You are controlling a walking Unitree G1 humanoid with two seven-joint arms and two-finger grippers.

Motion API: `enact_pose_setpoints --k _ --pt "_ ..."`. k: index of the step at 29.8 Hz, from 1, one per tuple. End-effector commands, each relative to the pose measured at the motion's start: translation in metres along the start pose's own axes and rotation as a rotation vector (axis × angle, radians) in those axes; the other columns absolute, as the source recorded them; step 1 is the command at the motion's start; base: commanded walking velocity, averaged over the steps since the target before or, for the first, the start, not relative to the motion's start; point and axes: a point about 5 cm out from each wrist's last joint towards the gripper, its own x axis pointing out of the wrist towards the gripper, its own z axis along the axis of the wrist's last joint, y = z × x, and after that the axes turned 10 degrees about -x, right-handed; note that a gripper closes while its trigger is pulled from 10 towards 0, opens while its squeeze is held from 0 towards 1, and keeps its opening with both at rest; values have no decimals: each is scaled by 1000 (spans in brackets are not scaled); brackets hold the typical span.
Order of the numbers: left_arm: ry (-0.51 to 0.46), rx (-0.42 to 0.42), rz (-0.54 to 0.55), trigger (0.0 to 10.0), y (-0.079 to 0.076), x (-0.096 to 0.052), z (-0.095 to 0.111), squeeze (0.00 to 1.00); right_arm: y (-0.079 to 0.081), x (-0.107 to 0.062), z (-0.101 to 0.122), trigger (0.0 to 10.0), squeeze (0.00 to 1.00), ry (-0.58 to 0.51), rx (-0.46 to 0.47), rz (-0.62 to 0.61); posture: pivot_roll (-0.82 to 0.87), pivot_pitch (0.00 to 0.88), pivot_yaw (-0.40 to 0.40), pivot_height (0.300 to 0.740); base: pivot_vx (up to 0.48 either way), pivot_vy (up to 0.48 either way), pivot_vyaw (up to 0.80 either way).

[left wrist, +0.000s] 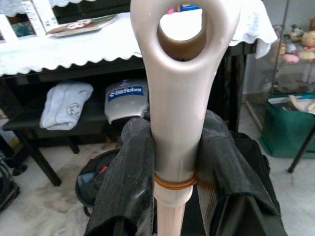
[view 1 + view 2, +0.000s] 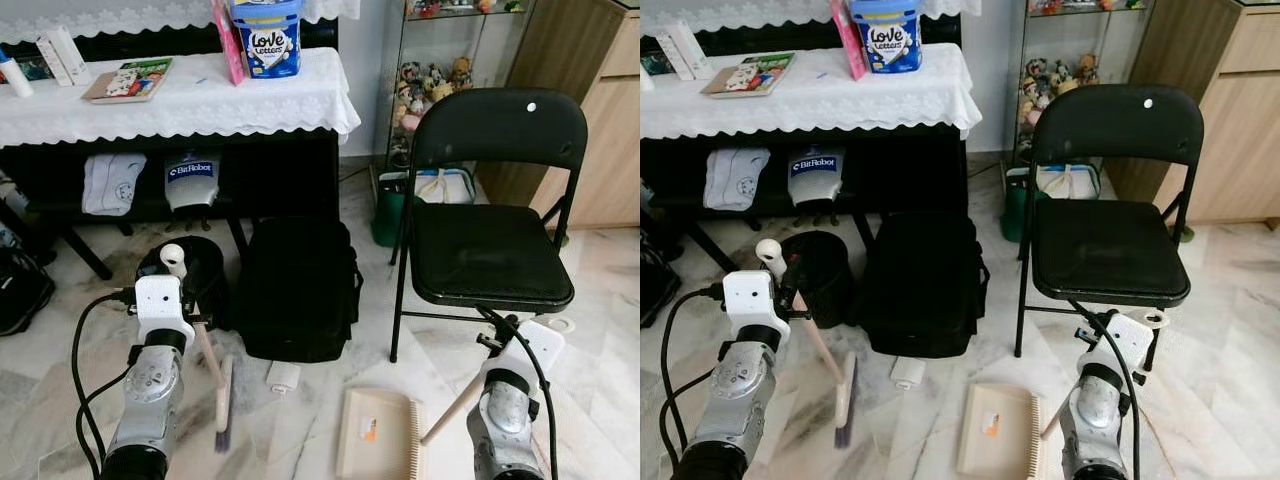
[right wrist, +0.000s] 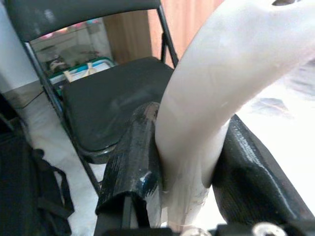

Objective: Sweep floor

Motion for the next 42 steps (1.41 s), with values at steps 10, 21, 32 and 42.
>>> enact_pose_setpoints --k 10,21,32,42 --pt "33 -64 -33 10000 -5 0 -6 0 -17 7 8 10000 0 -49 -38 -83 -19 108 82 740 0 0 0" --pt "77 -115 -97 10000 -12 -1 -13 0 -15 8 10 10000 0 -42 -23 -89 -21 118 78 740 0 0 0" --pt "100 -188 -188 10000 -16 -3 -11 0 -12 6 7 10000 0 -25 -20 -66 -16 121 76 740 0 0 0" --pt "40 -93 -236 10000 3 7 15 0 -7 8 10 10000 0 -17 -25 -75 2 95 78 740 0 0 0"
